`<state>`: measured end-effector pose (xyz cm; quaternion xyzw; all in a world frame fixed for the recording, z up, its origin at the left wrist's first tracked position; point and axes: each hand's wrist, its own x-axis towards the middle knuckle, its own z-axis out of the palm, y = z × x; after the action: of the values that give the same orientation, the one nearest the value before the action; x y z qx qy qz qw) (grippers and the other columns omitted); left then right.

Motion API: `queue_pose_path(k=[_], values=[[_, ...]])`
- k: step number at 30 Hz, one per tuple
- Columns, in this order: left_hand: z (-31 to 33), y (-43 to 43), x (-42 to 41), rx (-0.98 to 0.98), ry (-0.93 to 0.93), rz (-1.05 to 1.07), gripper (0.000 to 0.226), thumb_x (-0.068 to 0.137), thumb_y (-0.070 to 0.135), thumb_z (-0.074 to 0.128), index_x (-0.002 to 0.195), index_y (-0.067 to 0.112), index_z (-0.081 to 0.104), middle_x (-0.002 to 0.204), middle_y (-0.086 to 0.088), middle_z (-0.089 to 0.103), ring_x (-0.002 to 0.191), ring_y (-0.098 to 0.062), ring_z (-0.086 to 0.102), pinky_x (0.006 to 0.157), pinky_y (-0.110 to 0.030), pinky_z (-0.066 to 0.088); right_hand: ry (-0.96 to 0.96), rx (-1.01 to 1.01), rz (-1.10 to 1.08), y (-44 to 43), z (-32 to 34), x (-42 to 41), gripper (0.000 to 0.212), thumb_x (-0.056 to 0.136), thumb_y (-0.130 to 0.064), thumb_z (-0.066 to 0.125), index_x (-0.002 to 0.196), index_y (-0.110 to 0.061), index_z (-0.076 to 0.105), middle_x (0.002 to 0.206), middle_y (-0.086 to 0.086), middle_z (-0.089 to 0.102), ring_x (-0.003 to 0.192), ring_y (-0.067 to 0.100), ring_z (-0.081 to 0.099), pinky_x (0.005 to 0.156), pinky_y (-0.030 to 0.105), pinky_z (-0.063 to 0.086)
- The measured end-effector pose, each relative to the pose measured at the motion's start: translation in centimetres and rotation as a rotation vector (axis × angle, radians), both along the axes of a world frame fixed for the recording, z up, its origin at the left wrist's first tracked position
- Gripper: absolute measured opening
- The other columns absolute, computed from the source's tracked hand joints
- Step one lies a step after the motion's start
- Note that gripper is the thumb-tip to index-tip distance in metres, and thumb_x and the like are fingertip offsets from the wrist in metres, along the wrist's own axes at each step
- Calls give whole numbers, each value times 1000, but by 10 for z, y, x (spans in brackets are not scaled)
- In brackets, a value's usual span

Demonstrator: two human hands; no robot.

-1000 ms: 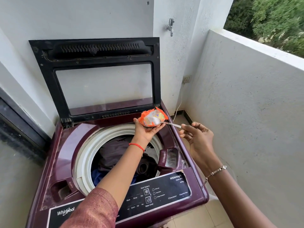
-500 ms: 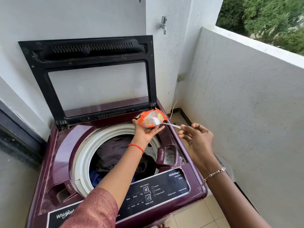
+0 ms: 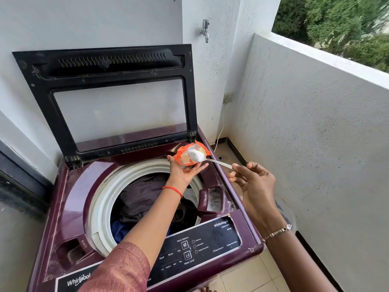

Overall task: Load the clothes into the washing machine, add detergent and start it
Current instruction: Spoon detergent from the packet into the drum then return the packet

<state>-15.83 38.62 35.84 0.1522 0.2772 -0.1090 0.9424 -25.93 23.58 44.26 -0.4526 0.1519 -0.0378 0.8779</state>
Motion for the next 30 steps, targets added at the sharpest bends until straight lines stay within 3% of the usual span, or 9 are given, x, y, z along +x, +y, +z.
queue_pose_path(k=[9,15,24,30], values=[[-8,6,3,50,13,1,82,91,65,16,143,4,30,149,-25,27,135,-44,29,109,-59,20,-41,-40,-27,-18,-6,-19,32,78,16,57,70,-12,42,46,4,57,39,16,56,44,20,49],[-19,11,0,66,16,15,83,90,66,16,141,2,32,146,-25,32,132,-41,37,102,-59,28,14,-45,-66,-31,-21,-33,30,78,15,57,71,-11,43,48,7,60,41,16,57,44,20,50],[-30,14,-4,39,17,12,82,91,66,21,140,0,32,144,-24,35,131,-40,39,109,-56,26,103,-117,-168,-37,-55,-47,27,79,13,59,69,-8,46,50,9,60,42,18,59,45,21,53],[-32,17,-5,68,52,10,76,93,62,24,138,1,35,143,-24,37,128,-41,42,106,-58,29,153,-183,-217,-36,-77,-53,26,80,14,58,67,-6,47,45,6,58,40,17,59,43,21,52]])
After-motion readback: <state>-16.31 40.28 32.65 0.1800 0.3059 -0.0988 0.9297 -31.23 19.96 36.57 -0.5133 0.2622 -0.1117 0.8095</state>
